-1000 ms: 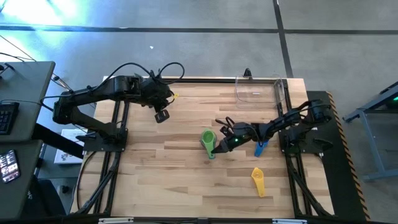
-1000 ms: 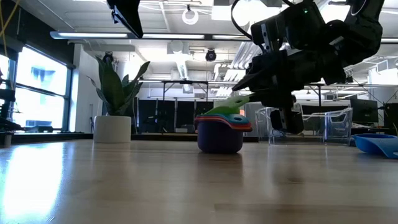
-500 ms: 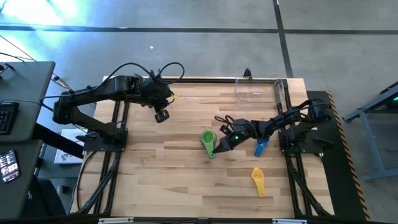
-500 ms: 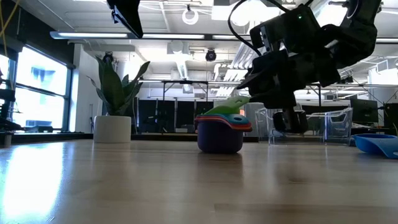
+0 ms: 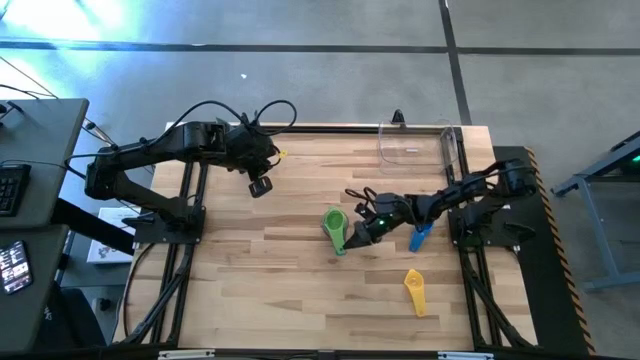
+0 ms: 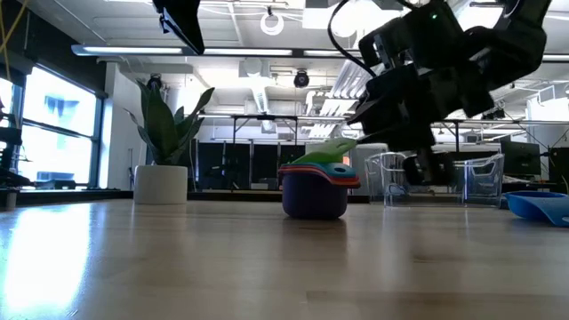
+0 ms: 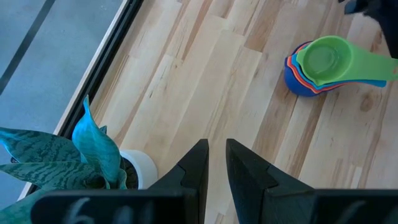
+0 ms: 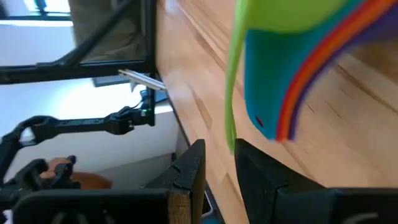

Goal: Nest measuring cups in basket
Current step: Stack the green measuring cup on top of the light blue measuring cup, then stack the blue measuring cup on top of the green measuring cup

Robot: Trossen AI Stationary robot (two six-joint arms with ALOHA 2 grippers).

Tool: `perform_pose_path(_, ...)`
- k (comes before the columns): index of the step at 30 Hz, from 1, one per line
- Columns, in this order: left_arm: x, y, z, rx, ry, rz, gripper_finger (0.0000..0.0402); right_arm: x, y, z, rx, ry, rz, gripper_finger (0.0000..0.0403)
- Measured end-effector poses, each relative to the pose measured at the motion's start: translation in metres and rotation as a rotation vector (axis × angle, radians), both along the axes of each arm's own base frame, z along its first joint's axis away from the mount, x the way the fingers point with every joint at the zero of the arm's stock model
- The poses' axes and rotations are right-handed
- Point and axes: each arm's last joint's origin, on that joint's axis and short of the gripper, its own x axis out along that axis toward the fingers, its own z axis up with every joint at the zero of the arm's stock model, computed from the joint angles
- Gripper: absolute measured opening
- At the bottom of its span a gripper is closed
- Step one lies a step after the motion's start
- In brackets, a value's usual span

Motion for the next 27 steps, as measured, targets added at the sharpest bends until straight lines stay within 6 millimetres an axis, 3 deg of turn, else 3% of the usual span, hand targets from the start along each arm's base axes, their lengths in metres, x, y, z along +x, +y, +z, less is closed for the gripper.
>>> perform_pose_path(7,0.0,0.0,0.0,0.0,0.0,-0.001,0.0046,-0.019,-0.004,0.019,-0.095,0.101,-0.122,0.0078)
perform_pose_path(12,0.0,0.0,0.0,0.011,0.007,-0.021,0.0046,-0.024,-0.017,0.033,-0.165,0.063,-0.255,0.0077)
perform_pose_path(16,0.0,0.0,0.0,0.012,0.008,-0.022,0.0046,-0.024,-0.021,0.035,-0.169,0.054,-0.261,0.0077)
perform_pose_path(20,0.0,0.0,0.0,0.012,0.008,-0.022,0.0046,-0.027,-0.016,0.036,-0.145,0.085,-0.275,0.0078)
perform_pose_path(27,0.0,0.0,0.0,0.012,0.008,-0.023,0.0046,-0.05,0.002,0.042,-0.141,0.232,-0.354,0.0078)
